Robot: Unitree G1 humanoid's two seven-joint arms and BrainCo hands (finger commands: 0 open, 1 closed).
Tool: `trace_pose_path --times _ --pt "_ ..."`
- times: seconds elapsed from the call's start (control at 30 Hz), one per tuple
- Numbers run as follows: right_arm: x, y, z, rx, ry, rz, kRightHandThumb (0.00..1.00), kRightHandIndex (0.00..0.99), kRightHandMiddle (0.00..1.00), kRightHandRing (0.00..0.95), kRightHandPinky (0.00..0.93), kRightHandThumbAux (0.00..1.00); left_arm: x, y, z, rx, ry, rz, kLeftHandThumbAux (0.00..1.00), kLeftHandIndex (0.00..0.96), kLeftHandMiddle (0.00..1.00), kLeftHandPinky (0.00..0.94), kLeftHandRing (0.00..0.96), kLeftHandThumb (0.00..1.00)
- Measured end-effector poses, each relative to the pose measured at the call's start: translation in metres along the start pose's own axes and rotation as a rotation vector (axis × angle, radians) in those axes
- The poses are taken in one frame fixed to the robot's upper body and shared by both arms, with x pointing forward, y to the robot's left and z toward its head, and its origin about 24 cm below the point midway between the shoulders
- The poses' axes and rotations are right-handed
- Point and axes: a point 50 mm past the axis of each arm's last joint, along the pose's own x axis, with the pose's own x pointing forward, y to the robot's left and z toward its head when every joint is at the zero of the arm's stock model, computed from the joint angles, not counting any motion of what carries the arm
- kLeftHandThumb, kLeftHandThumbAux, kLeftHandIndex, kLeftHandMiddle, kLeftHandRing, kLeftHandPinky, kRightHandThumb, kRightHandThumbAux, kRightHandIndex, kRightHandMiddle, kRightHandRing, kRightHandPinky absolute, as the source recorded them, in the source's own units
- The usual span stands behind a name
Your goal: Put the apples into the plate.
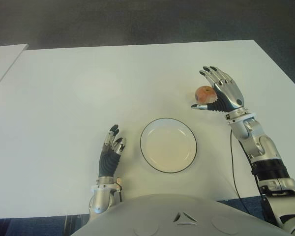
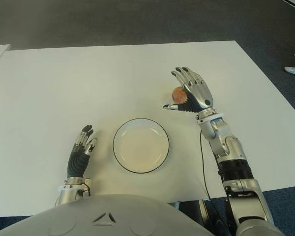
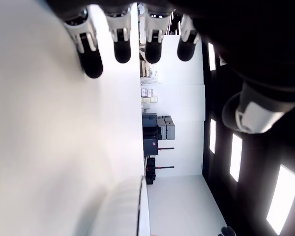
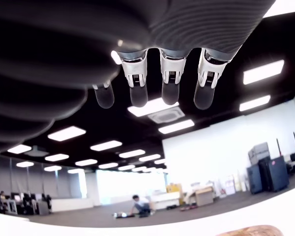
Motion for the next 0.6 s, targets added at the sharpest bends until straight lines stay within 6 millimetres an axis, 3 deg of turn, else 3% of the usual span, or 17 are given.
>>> trace_pose_path --times 0.6 --pt "0.023 0.009 -0.016 0.018 0.054 0.022 0.336 0.054 0.032 0.01 0.009 0.45 -0.004 0.006 0.0 0.011 0.011 0.006 0.443 0.017 0.051 0.081 0.057 0.021"
